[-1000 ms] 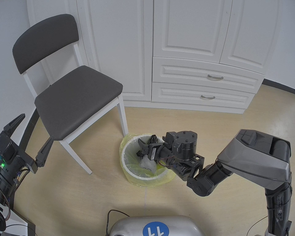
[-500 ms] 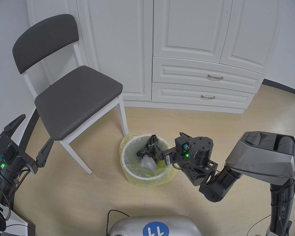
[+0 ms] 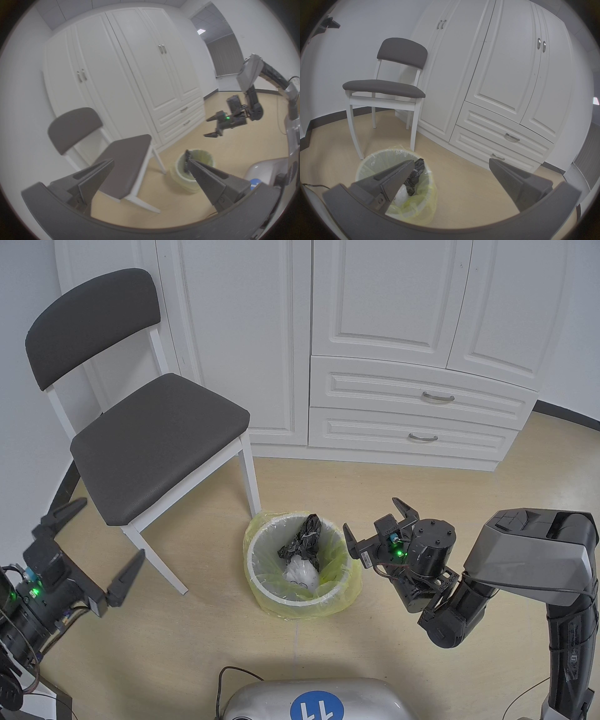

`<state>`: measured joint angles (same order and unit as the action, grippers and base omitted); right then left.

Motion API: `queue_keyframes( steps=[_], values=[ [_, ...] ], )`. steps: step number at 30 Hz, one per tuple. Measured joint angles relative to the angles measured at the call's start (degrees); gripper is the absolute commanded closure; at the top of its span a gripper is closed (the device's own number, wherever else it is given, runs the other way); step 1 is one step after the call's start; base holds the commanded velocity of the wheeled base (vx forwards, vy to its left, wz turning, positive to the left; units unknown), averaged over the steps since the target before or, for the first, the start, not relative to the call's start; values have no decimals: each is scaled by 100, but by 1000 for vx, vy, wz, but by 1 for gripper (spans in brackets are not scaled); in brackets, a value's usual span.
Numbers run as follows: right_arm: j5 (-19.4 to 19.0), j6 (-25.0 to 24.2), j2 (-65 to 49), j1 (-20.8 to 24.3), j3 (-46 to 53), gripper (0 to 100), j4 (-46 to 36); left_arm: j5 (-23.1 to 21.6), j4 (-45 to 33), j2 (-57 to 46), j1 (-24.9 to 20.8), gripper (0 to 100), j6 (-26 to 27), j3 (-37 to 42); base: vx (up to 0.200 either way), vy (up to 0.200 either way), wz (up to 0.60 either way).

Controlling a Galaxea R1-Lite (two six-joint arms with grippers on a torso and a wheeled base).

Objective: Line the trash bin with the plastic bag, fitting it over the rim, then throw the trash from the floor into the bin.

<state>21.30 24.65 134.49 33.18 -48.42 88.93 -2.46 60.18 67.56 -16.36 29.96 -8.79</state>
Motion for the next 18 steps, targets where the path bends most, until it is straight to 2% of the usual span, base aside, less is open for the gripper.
queue_keyframes(
  steps=[4,8,13,18],
  values=[
    [2,17,-59,-78,30,0,2,1,101,611,-379,0,-273,28,0,0,0],
    [0,26,-205,-188,96,0,2,6,277,1518,-610,0,-766,-85,0,0,0],
    [0,30,-384,-312,162,0,7,41,372,2775,-699,0,-1223,-553,0,0,0],
    [-9,39,-522,-430,197,0,5,83,373,4170,-541,0,-1459,-1317,0,0,0]
  ],
)
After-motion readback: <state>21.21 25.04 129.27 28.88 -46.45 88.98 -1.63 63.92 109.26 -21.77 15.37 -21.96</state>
